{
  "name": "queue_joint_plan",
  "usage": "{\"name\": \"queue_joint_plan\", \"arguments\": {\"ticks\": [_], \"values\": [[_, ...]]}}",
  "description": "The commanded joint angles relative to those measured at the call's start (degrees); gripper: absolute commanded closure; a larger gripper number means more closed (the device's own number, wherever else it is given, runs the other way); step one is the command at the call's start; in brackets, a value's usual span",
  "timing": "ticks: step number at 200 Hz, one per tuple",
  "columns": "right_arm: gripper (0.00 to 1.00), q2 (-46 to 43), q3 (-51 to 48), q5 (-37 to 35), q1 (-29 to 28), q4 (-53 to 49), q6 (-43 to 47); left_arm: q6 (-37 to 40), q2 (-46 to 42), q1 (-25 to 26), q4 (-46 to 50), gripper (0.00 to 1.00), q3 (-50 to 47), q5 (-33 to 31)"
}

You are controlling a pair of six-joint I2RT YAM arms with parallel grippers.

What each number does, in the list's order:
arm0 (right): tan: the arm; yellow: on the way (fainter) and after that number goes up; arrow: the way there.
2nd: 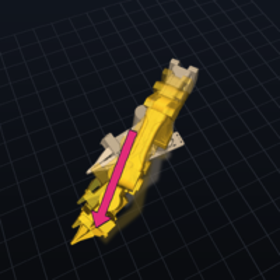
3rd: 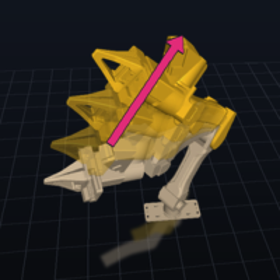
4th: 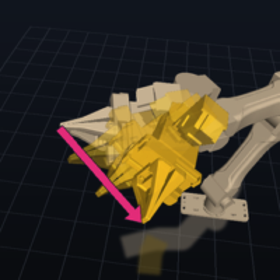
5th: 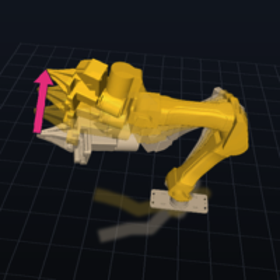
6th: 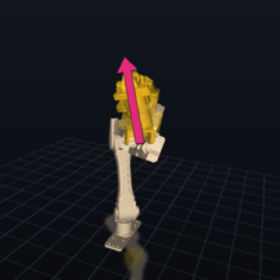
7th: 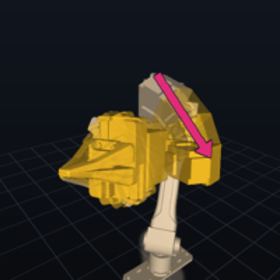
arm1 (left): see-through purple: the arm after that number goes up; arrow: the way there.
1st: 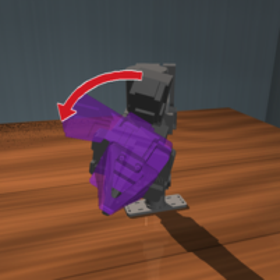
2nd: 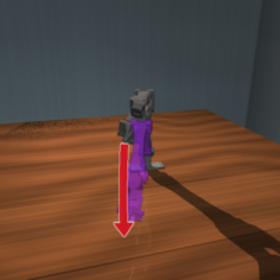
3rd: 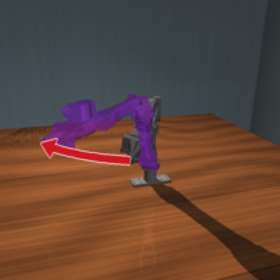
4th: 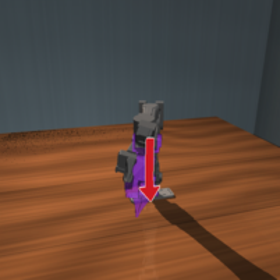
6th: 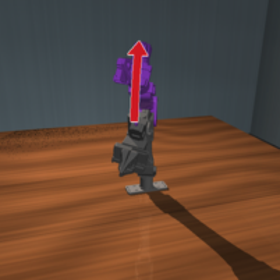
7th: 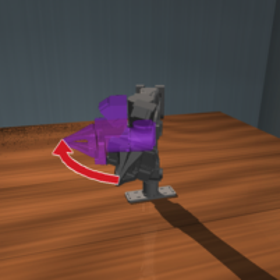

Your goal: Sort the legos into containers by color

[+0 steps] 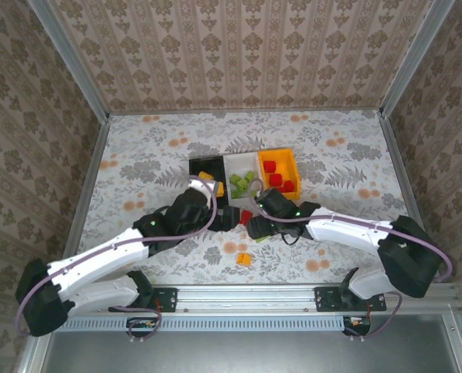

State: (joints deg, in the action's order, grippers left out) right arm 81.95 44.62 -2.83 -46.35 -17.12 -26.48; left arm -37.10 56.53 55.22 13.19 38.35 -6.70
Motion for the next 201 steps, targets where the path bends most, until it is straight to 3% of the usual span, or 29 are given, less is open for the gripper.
{"name": "queue_joint_plan", "arguments": {"ticks": [1,54,134,201], "values": [[0.24,3.85,3.66,-4.72,-0.78,1.34,2.39,-5.87,-5.56,0.68,3.90,0.00,-4.01,-4.81],[0.23,11.17,8.34,-8.04,-2.20,-1.63,3.68,-8.98,-14.83,0.70,10.07,0.00,-8.59,-8.79],[0.26,16.95,10.93,-9.65,-4.59,-4.66,3.21,-8.96,-15.69,-0.16,12.03,0.00,-8.68,-10.26],[0.47,12.88,9.38,-9.29,-4.71,-1.07,3.74,-9.02,-15.93,-0.86,12.47,0.00,-9.00,-10.35]]}}
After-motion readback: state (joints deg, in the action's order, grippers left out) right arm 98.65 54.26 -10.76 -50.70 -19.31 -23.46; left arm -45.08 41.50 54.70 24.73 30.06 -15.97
